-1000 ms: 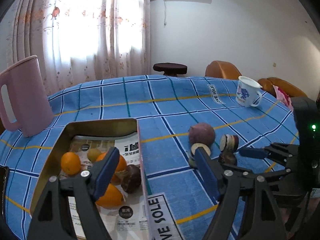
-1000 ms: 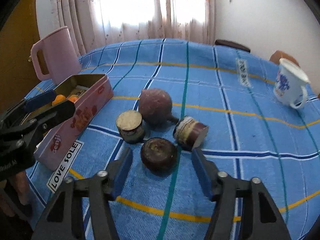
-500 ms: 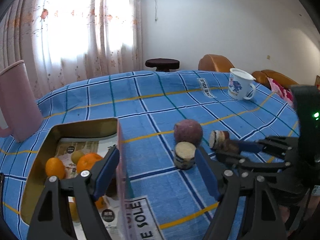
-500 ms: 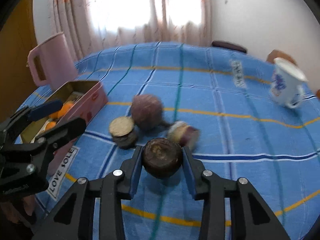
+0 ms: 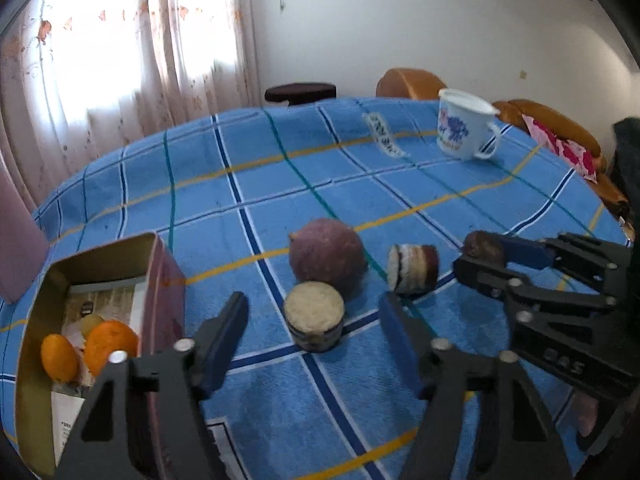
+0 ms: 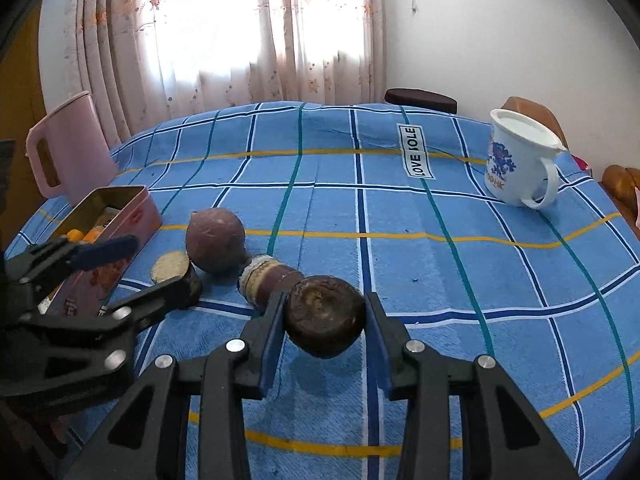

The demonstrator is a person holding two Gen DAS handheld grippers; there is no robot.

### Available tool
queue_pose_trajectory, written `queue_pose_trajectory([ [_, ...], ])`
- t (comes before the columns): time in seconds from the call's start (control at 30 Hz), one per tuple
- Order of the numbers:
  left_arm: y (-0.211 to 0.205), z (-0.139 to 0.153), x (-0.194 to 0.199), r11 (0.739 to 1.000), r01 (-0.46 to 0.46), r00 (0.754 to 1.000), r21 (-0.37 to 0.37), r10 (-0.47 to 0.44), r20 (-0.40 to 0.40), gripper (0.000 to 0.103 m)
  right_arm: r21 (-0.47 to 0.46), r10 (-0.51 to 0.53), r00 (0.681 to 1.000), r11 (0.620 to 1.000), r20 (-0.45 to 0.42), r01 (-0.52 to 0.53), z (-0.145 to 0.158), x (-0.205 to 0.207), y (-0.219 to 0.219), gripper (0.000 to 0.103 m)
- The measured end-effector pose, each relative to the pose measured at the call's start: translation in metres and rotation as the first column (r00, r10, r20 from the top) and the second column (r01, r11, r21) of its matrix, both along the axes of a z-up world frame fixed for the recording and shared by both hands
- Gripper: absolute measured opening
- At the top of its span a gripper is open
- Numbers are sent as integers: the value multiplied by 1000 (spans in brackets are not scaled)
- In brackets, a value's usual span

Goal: Organize fruits
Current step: 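Grasp another dark brown round fruit with the right tool while the left tool grasps a beige round slice, then carry the dark brown fruit and beige slice over the tin box with both tools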

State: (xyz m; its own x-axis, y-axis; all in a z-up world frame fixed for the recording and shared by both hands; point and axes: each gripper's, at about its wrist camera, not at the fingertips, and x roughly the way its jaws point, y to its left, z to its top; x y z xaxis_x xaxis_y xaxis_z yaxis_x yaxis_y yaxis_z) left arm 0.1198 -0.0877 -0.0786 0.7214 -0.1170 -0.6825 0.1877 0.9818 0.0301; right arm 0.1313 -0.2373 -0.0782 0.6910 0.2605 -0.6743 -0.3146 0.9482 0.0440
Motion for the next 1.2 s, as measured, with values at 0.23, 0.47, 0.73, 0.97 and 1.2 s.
queue_pose_trajectory([
  [0.23,0,-11,19,1000,-7,997,-11,6,-82,55,-11,19,999,1000,-34,-20,-5,4,4,40],
  [0.47,6,-15,23,996,0,993,-90,-11,-122,35,-7,36,999,999,-34,-37,-5,4,6,40],
  [0.73,7,0,4,994,24,999,-106,-26,-19,35,55,56,998,997,14,-56,3,-5,-1,40],
  [0.97,5,9,-6,995,32,998,-96,-26,60,35,68,60,996,996,59,-64,8,-11,-2,40],
  [1.2,3,15,-13,996,32,994,-82,-23,112,35,79,63,994,994,88,-70,11,-16,-4,40],
])
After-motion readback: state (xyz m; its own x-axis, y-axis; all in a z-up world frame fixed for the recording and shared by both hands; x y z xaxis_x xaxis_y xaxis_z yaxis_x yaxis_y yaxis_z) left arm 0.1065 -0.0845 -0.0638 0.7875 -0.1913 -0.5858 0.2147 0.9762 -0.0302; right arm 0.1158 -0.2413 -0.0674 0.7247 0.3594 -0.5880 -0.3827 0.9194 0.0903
